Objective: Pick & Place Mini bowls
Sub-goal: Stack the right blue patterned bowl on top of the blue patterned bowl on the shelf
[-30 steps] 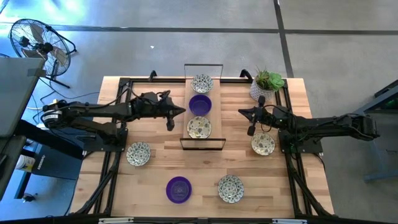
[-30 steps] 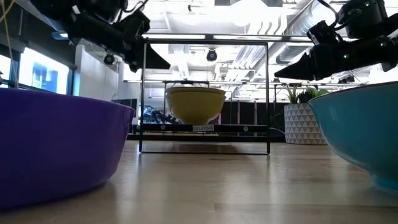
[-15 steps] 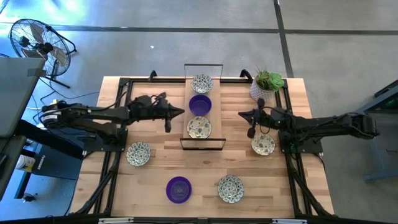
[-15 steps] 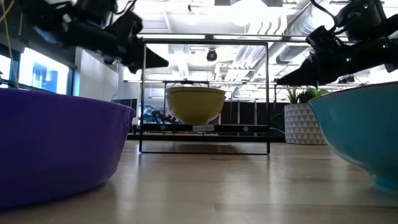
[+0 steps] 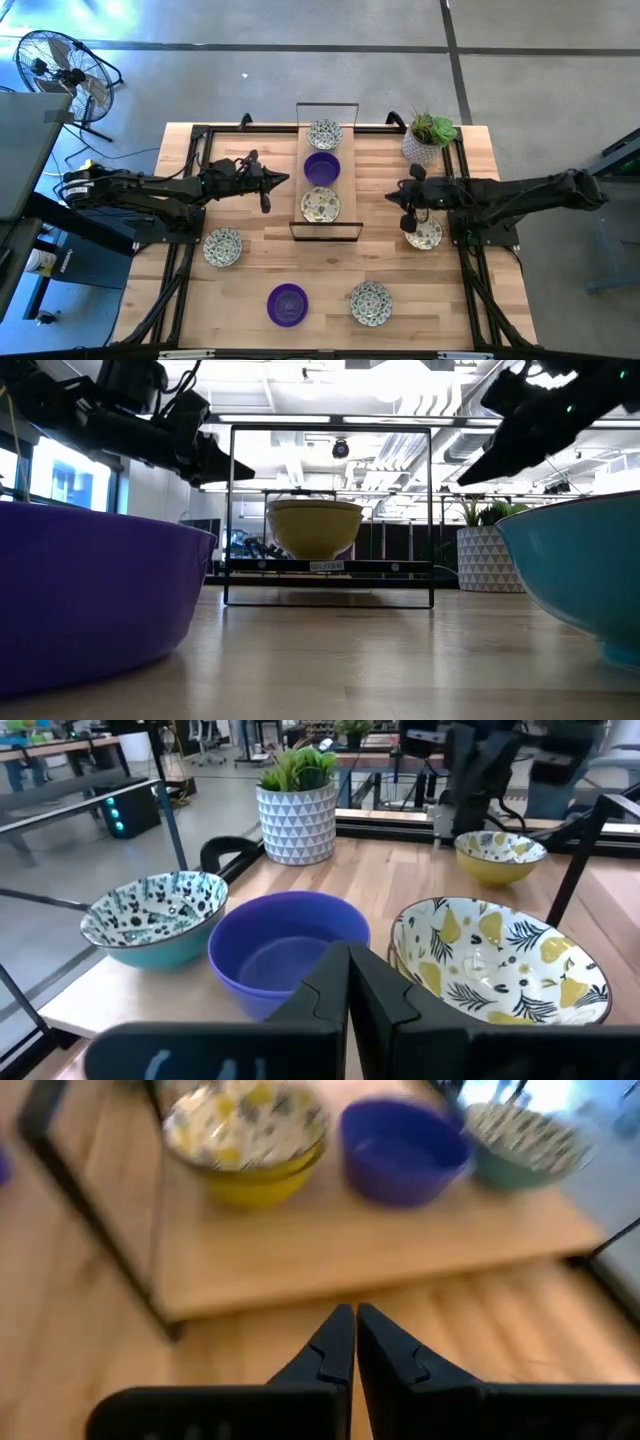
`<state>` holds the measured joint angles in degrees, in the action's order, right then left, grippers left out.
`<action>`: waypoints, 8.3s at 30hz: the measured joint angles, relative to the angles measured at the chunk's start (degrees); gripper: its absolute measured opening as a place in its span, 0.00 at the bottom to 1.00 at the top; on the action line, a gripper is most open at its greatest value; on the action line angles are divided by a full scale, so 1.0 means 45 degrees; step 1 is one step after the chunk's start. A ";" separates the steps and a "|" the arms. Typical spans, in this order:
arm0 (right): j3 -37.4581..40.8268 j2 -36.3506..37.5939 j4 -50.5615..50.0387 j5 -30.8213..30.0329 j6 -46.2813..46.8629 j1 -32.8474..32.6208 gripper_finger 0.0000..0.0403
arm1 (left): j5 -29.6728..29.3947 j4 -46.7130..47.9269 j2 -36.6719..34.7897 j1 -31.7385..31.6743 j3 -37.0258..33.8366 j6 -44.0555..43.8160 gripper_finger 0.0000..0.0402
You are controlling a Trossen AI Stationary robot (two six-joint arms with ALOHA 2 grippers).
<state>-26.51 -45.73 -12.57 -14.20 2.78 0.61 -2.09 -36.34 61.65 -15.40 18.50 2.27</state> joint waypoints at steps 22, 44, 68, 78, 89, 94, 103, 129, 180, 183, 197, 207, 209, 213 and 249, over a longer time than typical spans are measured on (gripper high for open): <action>-0.3047 -0.4558 -0.3032 0.2045 0.8379 -0.5328 0.41 | 0.0352 0.0483 0.0000 0.0005 0.0002 0.0062 0.00; -0.3048 -0.8005 0.1176 0.5671 0.9342 -0.5305 0.49 | 0.0364 0.0496 0.0005 0.0005 0.0005 0.0048 0.00; -0.3039 -1.0096 0.2313 0.6251 0.9892 -0.5310 0.08 | 0.0369 0.0768 0.0010 0.0005 0.0015 -0.0006 0.00; -0.3024 -0.8989 0.2175 0.6290 1.0002 -0.5301 0.04 | 0.0369 0.0773 0.0010 0.0005 0.0015 -0.0006 0.00; -0.3034 -0.4867 -0.2338 0.6182 1.0743 -0.4225 0.05 | 0.0369 0.0771 0.0010 0.0005 0.0015 -0.0035 0.00; -0.3256 -0.2987 -0.4501 0.5920 0.9745 -0.2732 0.04 | 0.0365 0.0778 0.0010 0.0005 0.0015 -0.0040 0.00; -0.5684 -0.2452 -0.8564 0.3849 0.6328 0.1074 0.03 | 0.0365 0.0768 0.0010 0.0005 0.0015 -0.0040 0.00; -0.2126 -0.6024 -0.2835 0.4700 0.4046 0.8897 0.04 | 0.0366 0.0788 0.0010 0.0010 0.0015 -0.0040 0.00; -0.1200 -0.1969 0.1259 -0.0171 0.0860 0.3112 0.18 | 0.1930 -0.3593 0.0005 -0.0402 -0.1370 -0.1925 0.00; 0.0365 -0.1978 0.4106 0.0781 0.0801 0.3112 0.16 | 0.2750 -0.3583 0.0005 -0.1066 -0.1370 -0.2650 0.00; -0.0562 -0.1321 0.0085 0.0635 0.1080 0.3102 0.19 | 0.3017 -0.4618 0.0014 -0.1855 -0.2166 -0.3231 0.00; -0.1460 -0.1346 -0.3029 -0.0695 0.1144 0.1879 0.42 | 0.3026 -0.4618 0.0010 -0.1855 -0.2166 -0.3053 0.00; -0.1460 -0.1397 -0.3152 -0.0885 0.1268 0.1557 0.46 | 0.3026 -0.4613 0.0015 -0.1855 -0.2166 -0.2933 0.00; -0.1460 -0.1979 -0.3252 -0.1134 0.1279 0.0996 0.49 | 0.3026 -0.4555 0.0012 -0.1855 -0.2163 -0.2910 0.00; -0.1451 -0.6136 -0.1855 -0.0999 -0.2381 0.2622 0.02 | 0.3240 -0.4267 0.0013 -0.1851 -0.2161 -0.2760 0.00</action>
<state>-33.04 -73.34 -20.92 -18.69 -7.93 12.41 12.49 -55.54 61.71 -23.73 8.78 -10.15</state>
